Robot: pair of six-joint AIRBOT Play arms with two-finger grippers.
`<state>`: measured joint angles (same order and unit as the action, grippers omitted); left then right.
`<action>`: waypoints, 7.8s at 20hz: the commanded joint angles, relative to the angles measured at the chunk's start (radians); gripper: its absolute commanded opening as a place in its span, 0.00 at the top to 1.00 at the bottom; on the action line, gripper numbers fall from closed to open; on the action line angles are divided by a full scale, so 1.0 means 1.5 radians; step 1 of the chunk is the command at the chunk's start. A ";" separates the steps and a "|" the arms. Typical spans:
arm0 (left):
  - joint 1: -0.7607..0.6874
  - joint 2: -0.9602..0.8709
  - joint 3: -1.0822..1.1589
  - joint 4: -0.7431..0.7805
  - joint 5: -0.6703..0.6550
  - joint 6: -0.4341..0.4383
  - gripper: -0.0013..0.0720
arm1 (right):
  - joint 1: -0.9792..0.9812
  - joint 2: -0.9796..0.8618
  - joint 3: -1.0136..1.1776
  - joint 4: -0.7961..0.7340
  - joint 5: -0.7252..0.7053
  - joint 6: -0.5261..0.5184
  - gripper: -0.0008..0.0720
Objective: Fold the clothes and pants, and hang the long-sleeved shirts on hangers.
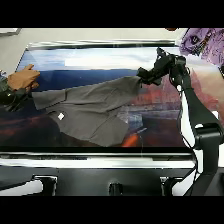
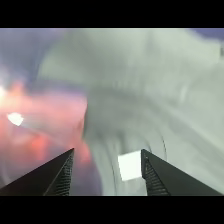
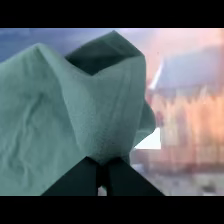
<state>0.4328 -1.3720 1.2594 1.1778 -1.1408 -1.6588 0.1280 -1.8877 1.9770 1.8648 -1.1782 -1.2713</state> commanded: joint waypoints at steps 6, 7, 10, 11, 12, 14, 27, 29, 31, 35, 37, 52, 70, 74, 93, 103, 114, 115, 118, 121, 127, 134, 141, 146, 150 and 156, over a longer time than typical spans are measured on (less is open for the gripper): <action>-0.110 0.293 -0.496 -0.259 0.020 -0.053 0.29 | 0.001 0.019 0.001 -0.015 -0.095 -0.020 0.94; -0.147 0.296 -0.527 -0.264 0.034 -0.073 0.29 | 0.001 0.019 0.001 -0.015 -0.102 -0.020 0.94; -0.265 0.287 -0.568 -0.264 0.100 -0.110 0.29 | 0.001 0.019 0.001 -0.015 -0.127 -0.020 0.94; -0.297 0.283 -0.568 -0.264 0.125 -0.125 0.29 | 0.001 0.019 0.001 -0.015 -0.135 -0.020 0.94; -0.329 0.276 -0.568 -0.264 0.156 -0.146 0.29 | 0.001 0.019 0.001 -0.015 -0.141 -0.020 0.94; -0.375 0.253 -0.568 -0.277 0.205 -0.164 0.29 | 0.001 0.019 0.001 -0.014 -0.146 -0.020 0.94; -0.465 0.059 -0.426 -0.391 0.334 -0.043 0.95 | 0.001 0.041 0.001 -0.015 -0.164 -0.022 0.94; -0.423 0.076 -0.350 -0.373 0.298 -0.004 0.96 | 0.001 0.071 0.007 -0.026 -0.133 -0.040 0.94; -0.358 0.107 -0.235 -0.288 0.236 0.001 0.96 | 0.001 0.121 0.018 -0.074 -0.081 -0.039 0.94; -0.214 0.174 0.098 -0.084 0.073 0.001 0.96 | 0.001 0.275 0.023 -0.160 0.010 -0.022 0.94; -0.152 0.203 0.255 -0.035 0.016 0.002 0.95 | 0.001 0.366 0.023 -0.190 0.007 -0.022 0.94; -0.036 0.367 0.393 0.081 -0.055 -0.035 0.95 | 0.001 0.630 0.022 -0.235 -0.058 0.038 0.94; -0.166 -0.372 0.336 0.037 0.085 0.061 0.94 | 0.001 -0.084 0.022 -0.095 0.066 0.041 0.93; -0.136 -0.356 0.376 0.037 -0.016 0.059 0.35 | 0.001 -0.042 0.023 -0.105 0.019 -0.054 0.45; 0.117 -0.003 -0.076 -0.060 -0.120 0.107 0.35 | -0.284 0.299 -0.714 0.242 -0.058 -0.425 0.32; 0.109 -0.003 -0.077 -0.060 -0.120 0.104 0.35 | -0.226 0.212 -0.735 0.326 0.025 -0.487 0.33; 0.164 0.022 -0.267 -0.129 -0.017 0.265 0.35 | -0.203 0.242 -0.735 0.317 0.025 -0.499 0.94; 0.162 0.021 -0.284 -0.143 0.004 0.275 0.35 | -0.203 0.255 -0.735 0.317 0.016 -0.499 0.94; 0.150 0.013 -0.310 -0.180 0.033 0.312 0.35 | -0.203 0.283 -0.735 0.317 0.018 -0.499 0.94; 0.126 -0.007 -0.310 -0.180 0.034 0.314 0.35 | -0.203 0.296 -0.735 0.317 0.019 -0.497 0.94; 0.069 -0.043 -0.309 -0.180 0.034 0.316 0.35 | -0.203 0.299 -0.735 0.319 0.023 -0.481 0.94; 0.035 -0.052 -0.302 -0.195 0.034 0.324 0.95 | -0.202 0.323 -0.735 0.323 0.037 -0.475 0.94; -0.050 -0.014 -0.073 -0.209 0.003 0.326 0.96 | -0.161 0.340 -0.570 0.372 0.068 -0.449 0.94; -0.096 0.032 0.255 -0.164 0.003 0.297 0.96 | -0.098 0.355 -0.230 0.284 0.125 -0.398 0.94; -0.094 0.102 0.478 -0.066 -0.006 0.207 0.96 | -0.100 0.446 -0.034 0.201 0.126 -0.369 0.94; -0.094 0.293 0.529 0.122 -0.078 0.062 0.96 | -0.100 0.661 0.021 0.096 0.115 -0.191 0.94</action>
<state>0.2928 -1.0542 2.0083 1.1946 -1.2060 -1.4372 -0.0238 -1.0275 1.9671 2.1147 -0.9943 -1.6897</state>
